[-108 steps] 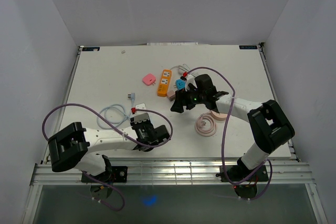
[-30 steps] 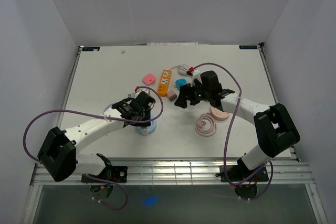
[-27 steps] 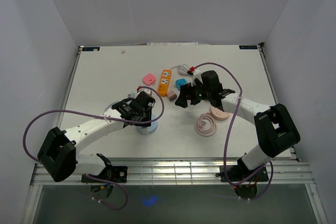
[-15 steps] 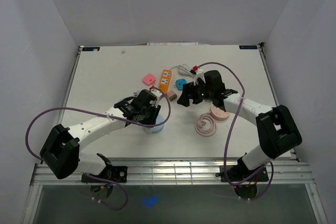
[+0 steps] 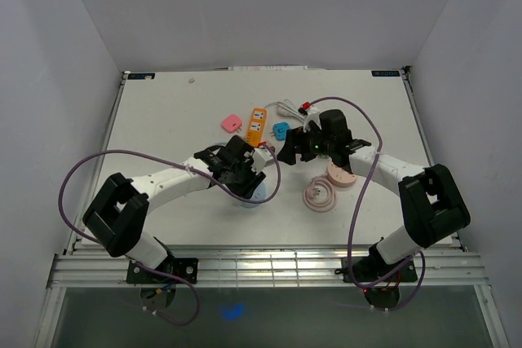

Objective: Insert the plug

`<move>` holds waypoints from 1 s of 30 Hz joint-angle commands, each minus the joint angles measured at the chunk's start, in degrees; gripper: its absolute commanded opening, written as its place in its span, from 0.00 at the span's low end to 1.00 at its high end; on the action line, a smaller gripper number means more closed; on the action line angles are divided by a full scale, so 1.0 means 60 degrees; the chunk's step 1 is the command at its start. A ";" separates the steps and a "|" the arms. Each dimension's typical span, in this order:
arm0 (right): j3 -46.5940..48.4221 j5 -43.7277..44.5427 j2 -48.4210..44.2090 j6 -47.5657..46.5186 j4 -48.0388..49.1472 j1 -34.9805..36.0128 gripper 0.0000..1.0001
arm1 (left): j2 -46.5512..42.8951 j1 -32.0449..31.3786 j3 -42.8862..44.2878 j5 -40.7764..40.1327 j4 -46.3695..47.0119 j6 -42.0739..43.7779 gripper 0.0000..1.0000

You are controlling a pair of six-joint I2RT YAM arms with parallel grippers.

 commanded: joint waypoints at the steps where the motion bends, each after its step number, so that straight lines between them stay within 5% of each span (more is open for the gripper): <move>1: -0.0093 -0.0008 -0.0371 0.0072 0.0395 -0.0091 0.87 | -0.0043 0.0000 0.0057 0.0200 -0.0219 0.0635 0.60; 3: -0.0137 0.0051 -0.0400 0.0072 0.0381 -0.0135 0.88 | -0.0437 0.0000 -0.0250 0.0025 0.0044 0.0357 0.68; 5: -0.0123 0.0022 -0.0401 0.0086 0.0395 -0.0164 0.88 | -0.0991 0.0015 -0.0426 -0.0094 0.0308 0.0254 0.91; 7: -0.0123 -0.0007 -0.0372 0.0087 0.0395 -0.0194 0.88 | -0.1331 0.0000 -0.0529 -0.0166 0.0411 0.0152 0.98; 15: 0.0213 -0.0139 -0.0123 -0.0264 0.0117 -0.0208 0.88 | -0.2371 0.0015 -0.0383 -0.0341 0.0456 -0.0112 0.98; 22: 0.1633 0.0196 0.1268 -0.1114 -0.0731 0.0231 0.88 | -0.2986 0.0322 0.0027 -0.0561 0.0265 -0.1868 0.98; 30: 0.3640 0.1383 0.2936 -0.2007 -0.2269 0.0919 0.89 | -0.2591 0.2196 0.0380 0.0857 -0.0293 -0.3730 0.98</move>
